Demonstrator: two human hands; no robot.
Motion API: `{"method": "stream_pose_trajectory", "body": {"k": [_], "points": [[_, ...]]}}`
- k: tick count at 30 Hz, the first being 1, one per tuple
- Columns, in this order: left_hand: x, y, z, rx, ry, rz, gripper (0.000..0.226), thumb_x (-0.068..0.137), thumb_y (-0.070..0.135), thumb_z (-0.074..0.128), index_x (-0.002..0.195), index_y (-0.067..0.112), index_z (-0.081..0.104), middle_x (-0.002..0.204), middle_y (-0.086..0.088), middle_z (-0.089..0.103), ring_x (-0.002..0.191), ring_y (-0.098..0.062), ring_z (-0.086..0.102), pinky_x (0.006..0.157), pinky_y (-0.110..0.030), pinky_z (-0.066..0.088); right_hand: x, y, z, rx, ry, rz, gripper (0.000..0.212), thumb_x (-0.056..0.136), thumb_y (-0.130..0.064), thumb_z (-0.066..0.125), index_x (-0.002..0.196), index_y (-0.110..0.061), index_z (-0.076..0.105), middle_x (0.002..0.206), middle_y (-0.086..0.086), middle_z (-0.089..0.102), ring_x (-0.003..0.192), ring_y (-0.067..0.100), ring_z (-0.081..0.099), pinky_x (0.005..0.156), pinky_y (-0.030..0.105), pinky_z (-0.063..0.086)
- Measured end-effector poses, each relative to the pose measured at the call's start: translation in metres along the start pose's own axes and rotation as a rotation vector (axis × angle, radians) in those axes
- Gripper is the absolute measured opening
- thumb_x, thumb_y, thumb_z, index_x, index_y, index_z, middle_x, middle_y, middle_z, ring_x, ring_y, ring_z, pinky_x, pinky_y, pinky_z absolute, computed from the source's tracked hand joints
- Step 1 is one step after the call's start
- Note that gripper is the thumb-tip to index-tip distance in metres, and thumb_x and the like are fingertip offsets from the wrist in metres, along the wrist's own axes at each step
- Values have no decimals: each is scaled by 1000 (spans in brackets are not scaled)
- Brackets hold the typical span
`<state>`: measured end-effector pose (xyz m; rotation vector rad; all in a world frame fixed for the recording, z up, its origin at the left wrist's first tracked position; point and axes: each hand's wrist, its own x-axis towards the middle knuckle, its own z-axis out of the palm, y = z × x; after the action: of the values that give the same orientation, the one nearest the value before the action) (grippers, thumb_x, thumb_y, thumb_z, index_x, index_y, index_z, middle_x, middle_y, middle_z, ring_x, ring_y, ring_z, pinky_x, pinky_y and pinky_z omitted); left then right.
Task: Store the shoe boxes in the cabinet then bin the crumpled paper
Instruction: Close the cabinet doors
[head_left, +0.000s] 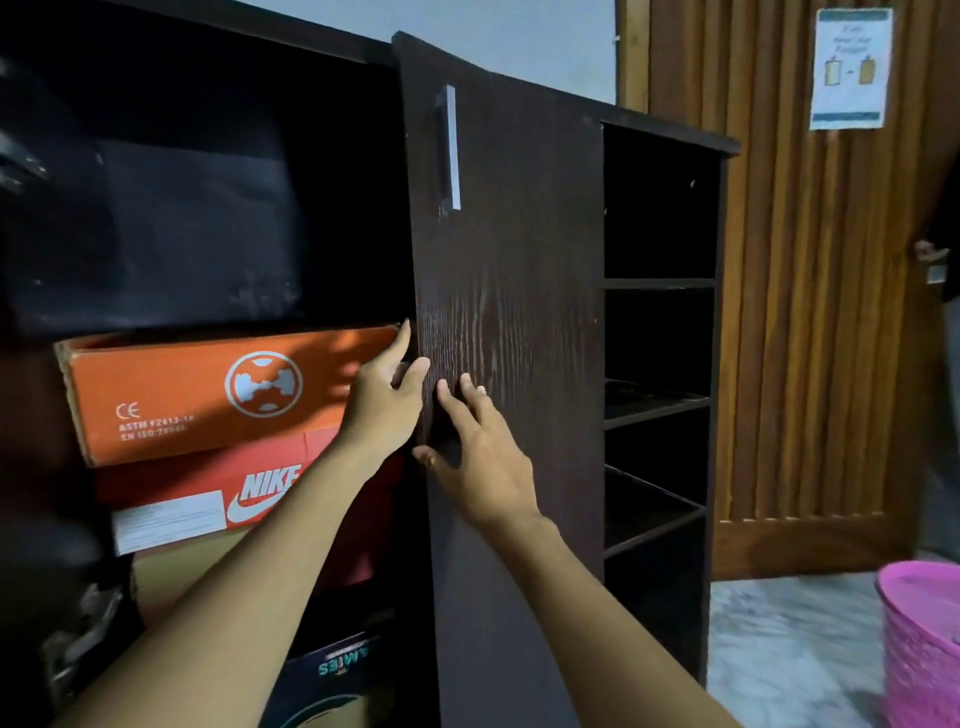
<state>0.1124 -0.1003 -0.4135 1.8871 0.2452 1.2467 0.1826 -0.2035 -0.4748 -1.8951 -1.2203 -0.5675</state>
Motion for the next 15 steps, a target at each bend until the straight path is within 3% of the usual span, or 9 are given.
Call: {"method": "stream_pose_trajectory", "body": {"k": [1, 3, 6, 10, 12, 15], "points": [[5, -4, 0, 5, 14, 4, 52, 100, 13, 51, 149, 24, 37, 101, 5, 71, 87, 1, 60, 93, -41, 49, 5, 1, 7, -12, 0, 0, 76, 94, -46, 61, 156, -40, 17, 166, -11, 4, 152, 10, 0, 112, 42, 36], [15, -14, 0, 47, 62, 28, 51, 100, 11, 51, 148, 17, 39, 132, -6, 61, 118, -15, 57, 105, -37, 44, 16, 4, 21, -49, -10, 4, 79, 93, -47, 61, 156, -40, 13, 166, -8, -2, 153, 13, -5, 118, 44, 29], [29, -29, 0, 93, 113, 68, 48, 99, 8, 51, 146, 11, 42, 143, -6, 51, 134, -14, 46, 111, -24, 34, 27, 8, 40, -100, -31, 16, 83, 94, -47, 60, 156, -41, 5, 166, -8, -11, 152, 15, -13, 122, 48, 18], [42, -47, 0, 101, 143, 109, 46, 99, 7, 51, 144, 8, 44, 136, 3, 52, 124, -4, 48, 99, -7, 32, 34, 18, 59, -76, 5, -4, 83, 93, -47, 60, 156, -40, 7, 165, -8, -12, 150, 13, -19, 123, 50, 15], [45, -52, 1, 98, 155, 137, 44, 99, 7, 51, 143, 7, 45, 125, 12, 49, 112, 13, 48, 88, 5, 28, 38, 24, 66, -65, 20, -19, 83, 93, -49, 60, 156, -40, 7, 164, -10, -15, 148, 11, -24, 123, 50, 12], [48, -59, 2, 85, 163, 182, 43, 99, 5, 51, 141, 5, 46, 122, 20, 45, 91, 34, 44, 80, 9, 27, 38, 28, 74, -35, 65, -46, 83, 92, -49, 61, 156, -39, 10, 162, -14, -17, 147, 9, -26, 120, 47, 6]]}}
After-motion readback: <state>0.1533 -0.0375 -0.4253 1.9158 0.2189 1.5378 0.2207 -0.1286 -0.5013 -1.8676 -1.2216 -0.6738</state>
